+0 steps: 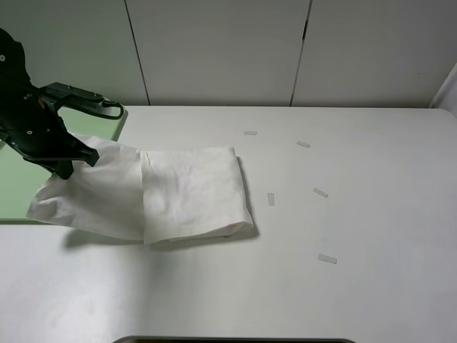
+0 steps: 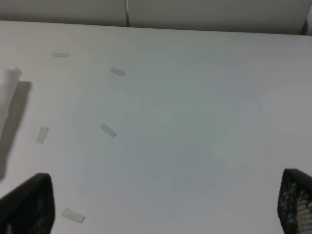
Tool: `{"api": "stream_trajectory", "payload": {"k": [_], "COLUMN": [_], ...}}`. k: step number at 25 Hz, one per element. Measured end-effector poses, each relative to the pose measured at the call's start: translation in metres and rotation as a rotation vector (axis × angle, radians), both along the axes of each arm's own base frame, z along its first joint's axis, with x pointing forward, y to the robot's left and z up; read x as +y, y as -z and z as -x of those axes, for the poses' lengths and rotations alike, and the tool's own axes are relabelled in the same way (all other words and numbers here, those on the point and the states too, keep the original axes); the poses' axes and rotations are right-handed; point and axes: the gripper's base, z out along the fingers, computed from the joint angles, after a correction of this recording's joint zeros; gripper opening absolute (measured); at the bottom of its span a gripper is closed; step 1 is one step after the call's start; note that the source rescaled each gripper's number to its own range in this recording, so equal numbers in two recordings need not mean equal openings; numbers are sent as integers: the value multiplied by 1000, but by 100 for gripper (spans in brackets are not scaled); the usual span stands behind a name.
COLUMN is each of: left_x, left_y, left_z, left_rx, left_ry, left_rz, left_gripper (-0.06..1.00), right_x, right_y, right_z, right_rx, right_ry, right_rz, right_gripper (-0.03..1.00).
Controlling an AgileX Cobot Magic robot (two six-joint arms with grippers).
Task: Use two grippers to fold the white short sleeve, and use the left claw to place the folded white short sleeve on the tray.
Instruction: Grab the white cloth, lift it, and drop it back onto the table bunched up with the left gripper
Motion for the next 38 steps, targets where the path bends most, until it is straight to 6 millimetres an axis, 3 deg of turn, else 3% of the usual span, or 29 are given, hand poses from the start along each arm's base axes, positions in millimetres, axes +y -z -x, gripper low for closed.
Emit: {"api": "stream_trajectory", "payload": {"k": [5,6,7,10,19,36,38], "left_x": [-2,-10,-30,-54,-99,-159,-181], "left_y": [0,0,-1,-3,-12,26,32], "left_z": [0,2,6,8,5,4,4], "left_rx": [4,18,38,27,-135,-211,-235], "left_ry": [-12,14,73,135,188,239,276], "left_rz": [21,75,187,306,529,617,607], "left_gripper": [0,0,0,0,0,0,0], "right_x": [0,0,0,0,0,0,0], "right_y": [0,0,0,0,0,0,0], "right_z": [0,0,0,0,0,0,0], "right_rx": [0,0,0,0,0,0,0], "right_ry": [0,0,0,-1,-2,-2,-2], "right_rz": [0,0,0,-2,-3,-3,-3], "right_gripper": [100,100,100,100,100,100,100]}}
